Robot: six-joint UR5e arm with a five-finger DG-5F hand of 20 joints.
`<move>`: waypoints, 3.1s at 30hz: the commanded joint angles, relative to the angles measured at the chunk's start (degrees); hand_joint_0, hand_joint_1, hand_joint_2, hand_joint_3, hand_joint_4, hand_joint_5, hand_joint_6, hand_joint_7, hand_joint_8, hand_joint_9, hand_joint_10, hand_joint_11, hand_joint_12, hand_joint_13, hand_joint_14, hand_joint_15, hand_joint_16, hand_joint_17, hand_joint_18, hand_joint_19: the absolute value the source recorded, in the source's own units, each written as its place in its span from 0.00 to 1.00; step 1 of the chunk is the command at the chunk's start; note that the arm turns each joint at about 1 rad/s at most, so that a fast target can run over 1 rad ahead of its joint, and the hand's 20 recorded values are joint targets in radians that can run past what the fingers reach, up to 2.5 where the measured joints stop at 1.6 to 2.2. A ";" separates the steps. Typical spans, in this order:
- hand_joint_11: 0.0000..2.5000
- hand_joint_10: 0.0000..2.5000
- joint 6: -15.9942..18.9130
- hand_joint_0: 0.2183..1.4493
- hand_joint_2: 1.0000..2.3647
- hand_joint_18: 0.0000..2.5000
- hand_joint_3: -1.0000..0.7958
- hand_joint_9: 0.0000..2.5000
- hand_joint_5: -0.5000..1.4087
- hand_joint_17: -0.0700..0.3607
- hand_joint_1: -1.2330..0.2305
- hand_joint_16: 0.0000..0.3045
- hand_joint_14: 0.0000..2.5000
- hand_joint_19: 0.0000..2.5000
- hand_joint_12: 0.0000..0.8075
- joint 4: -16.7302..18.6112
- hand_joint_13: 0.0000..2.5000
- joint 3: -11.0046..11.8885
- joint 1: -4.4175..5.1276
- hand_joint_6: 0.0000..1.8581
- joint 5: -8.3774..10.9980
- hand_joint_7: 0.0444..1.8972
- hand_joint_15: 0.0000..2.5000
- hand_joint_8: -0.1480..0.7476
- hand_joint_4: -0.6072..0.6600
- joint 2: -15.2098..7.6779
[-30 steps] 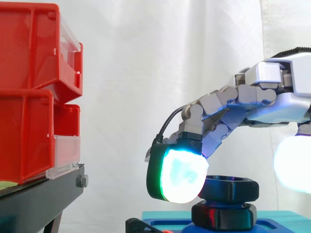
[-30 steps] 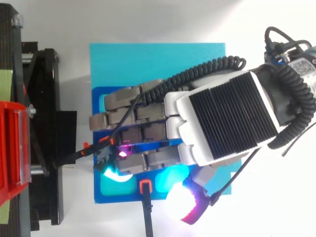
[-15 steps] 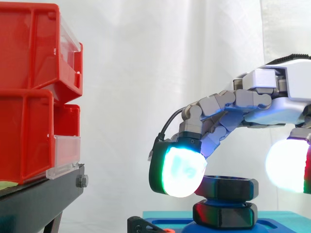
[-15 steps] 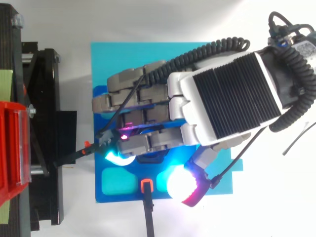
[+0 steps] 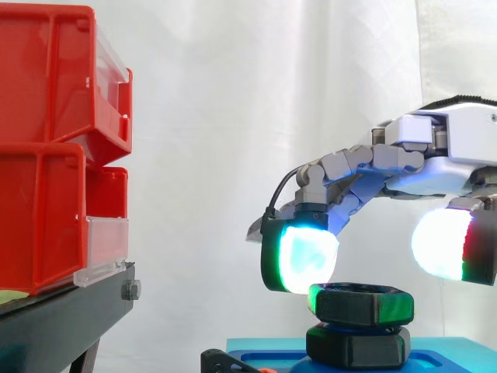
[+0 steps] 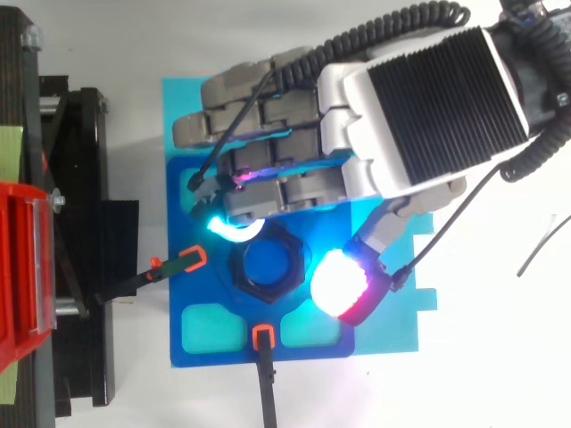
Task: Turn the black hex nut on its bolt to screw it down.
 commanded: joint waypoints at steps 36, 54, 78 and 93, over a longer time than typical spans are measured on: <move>0.13 0.01 0.22 0.22 0.00 0.14 0.28 0.29 0.23 0.45 0.60 0.18 0.00 0.13 0.43 -0.96 0.16 2.46 6.88 0.27 4.01 0.51 0.03 0.47 0.62 -0.03; 0.13 0.01 0.31 0.22 0.00 0.14 0.28 0.29 0.23 0.45 0.60 0.18 0.00 0.13 0.43 -0.35 0.16 4.22 6.45 0.27 2.34 0.53 0.03 0.47 0.63 -3.11; 0.13 0.01 -0.92 0.23 0.00 0.15 0.28 0.32 0.26 0.44 0.59 0.18 0.00 0.14 0.43 -1.05 0.18 4.22 4.34 0.27 1.02 0.68 0.03 0.47 0.60 -3.11; 0.13 0.01 -1.27 0.21 0.00 0.16 0.28 0.35 0.27 0.45 0.65 0.18 0.00 0.13 0.44 0.00 0.19 4.31 2.67 0.27 -0.56 0.70 0.03 0.48 0.59 -3.11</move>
